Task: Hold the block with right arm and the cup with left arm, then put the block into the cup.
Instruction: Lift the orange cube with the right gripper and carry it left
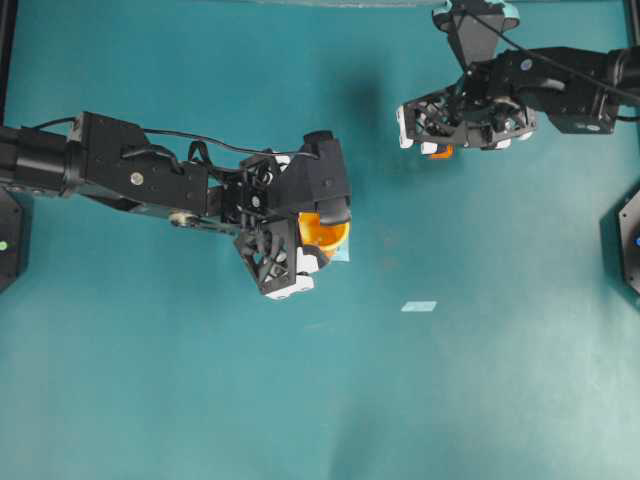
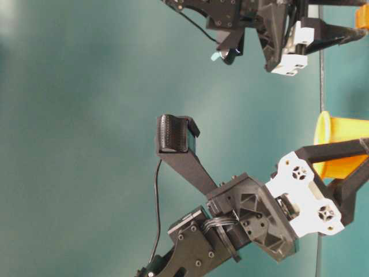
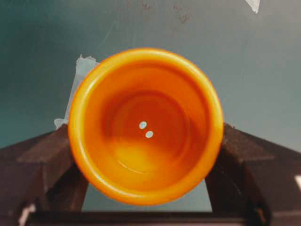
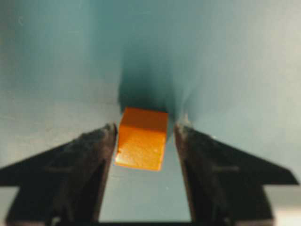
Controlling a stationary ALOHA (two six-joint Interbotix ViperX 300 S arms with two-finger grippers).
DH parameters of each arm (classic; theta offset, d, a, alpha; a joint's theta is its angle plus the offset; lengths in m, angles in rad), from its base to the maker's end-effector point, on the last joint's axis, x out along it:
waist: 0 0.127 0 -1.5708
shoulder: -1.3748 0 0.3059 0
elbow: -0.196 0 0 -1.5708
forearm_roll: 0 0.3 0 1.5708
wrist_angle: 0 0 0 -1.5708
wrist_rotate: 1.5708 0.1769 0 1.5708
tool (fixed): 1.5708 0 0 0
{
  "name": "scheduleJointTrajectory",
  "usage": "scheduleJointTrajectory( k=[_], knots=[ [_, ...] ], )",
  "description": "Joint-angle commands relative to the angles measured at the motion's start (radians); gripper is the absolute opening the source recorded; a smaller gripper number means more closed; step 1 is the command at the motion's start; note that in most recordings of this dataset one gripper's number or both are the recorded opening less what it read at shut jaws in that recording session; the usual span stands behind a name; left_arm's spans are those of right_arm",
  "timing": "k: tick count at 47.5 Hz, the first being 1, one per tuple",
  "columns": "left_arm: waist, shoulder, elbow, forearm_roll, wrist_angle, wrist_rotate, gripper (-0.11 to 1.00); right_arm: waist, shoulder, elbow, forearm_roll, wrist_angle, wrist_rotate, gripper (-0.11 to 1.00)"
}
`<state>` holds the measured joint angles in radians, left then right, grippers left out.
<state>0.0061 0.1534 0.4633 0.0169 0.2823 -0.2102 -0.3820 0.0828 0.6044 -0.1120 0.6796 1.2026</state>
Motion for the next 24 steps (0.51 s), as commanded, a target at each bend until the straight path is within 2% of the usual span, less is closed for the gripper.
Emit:
scheduleJointTrajectory(
  k=[1, 8, 11, 19, 24],
  knots=[
    [0.002, -0.021, -0.008, 0.002, -0.005, 0.000, 0.66, 0.002, -0.015, -0.003, 0.000, -0.020, 0.002, 0.54],
    [0.002, -0.026, 0.000, 0.002, -0.005, 0.000, 0.66, 0.012, -0.020, -0.002, -0.006, -0.063, -0.018, 0.41],
    [0.002, -0.028, 0.005, 0.002, -0.006, 0.000, 0.66, 0.037, -0.037, 0.008, -0.025, -0.094, -0.044, 0.40],
    [0.002, -0.029, 0.011, 0.002, -0.012, 0.000, 0.66, 0.149, -0.126, 0.060, -0.152, -0.229, -0.160, 0.40],
    [0.002, -0.029, 0.011, 0.003, -0.025, 0.000, 0.66, 0.202, -0.184, 0.098, -0.202, -0.328, -0.195, 0.40]
  ],
)
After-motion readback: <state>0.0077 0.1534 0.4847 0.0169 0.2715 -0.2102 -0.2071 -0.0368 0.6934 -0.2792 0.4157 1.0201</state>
